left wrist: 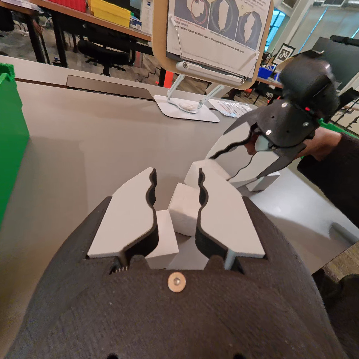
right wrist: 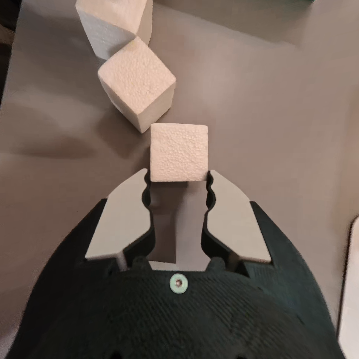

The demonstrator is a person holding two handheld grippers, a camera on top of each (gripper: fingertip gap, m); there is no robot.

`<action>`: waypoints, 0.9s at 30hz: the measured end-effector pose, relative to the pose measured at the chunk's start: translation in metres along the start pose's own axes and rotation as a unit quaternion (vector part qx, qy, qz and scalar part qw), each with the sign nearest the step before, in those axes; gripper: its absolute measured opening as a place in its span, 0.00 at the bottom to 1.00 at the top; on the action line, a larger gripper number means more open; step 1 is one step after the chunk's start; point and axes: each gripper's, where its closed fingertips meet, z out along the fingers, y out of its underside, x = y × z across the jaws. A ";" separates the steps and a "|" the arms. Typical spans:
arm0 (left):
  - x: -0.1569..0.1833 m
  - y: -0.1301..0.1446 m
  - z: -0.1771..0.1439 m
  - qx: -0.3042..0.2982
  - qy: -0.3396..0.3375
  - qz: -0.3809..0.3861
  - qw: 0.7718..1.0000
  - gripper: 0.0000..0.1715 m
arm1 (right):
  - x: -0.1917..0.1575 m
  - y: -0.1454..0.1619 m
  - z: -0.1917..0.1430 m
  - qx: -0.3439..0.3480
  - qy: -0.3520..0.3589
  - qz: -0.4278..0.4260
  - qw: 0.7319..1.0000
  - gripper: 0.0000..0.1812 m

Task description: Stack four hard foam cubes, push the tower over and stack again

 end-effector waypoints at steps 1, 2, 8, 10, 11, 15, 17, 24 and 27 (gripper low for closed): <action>0.001 0.000 0.001 -0.002 0.001 0.004 1.000 0.25 | 0.004 -0.006 -0.010 0.025 0.009 0.005 1.000 0.31; 0.002 0.000 0.002 -0.001 0.001 0.009 1.000 0.25 | 0.009 -0.012 -0.023 0.055 0.018 0.016 0.998 0.31; 0.014 -0.007 0.013 0.017 0.004 0.050 0.999 0.28 | 0.043 -0.003 -0.137 0.161 0.126 0.086 0.975 0.31; 0.022 -0.008 0.021 0.019 0.007 0.065 0.998 0.30 | 0.042 0.014 -0.165 0.166 0.152 0.104 0.969 0.31; 0.028 -0.009 0.025 0.021 0.012 0.074 0.997 0.30 | 0.040 0.025 -0.175 0.160 0.164 0.111 0.967 0.31; 0.058 -0.007 0.041 0.024 0.051 0.115 0.992 0.30 | 0.021 0.075 -0.179 0.085 0.171 0.139 0.972 0.31; 0.072 -0.003 0.049 0.016 0.073 0.127 0.989 0.30 | 0.005 0.089 -0.171 0.062 0.143 0.147 0.977 0.31; 0.078 0.008 0.063 -0.012 0.085 0.127 0.988 0.30 | -0.019 0.099 -0.144 0.015 0.084 0.136 0.987 0.31; 0.073 0.006 0.061 -0.010 0.080 0.116 0.990 0.30 | -0.020 0.101 -0.133 -0.011 0.066 0.124 0.990 0.31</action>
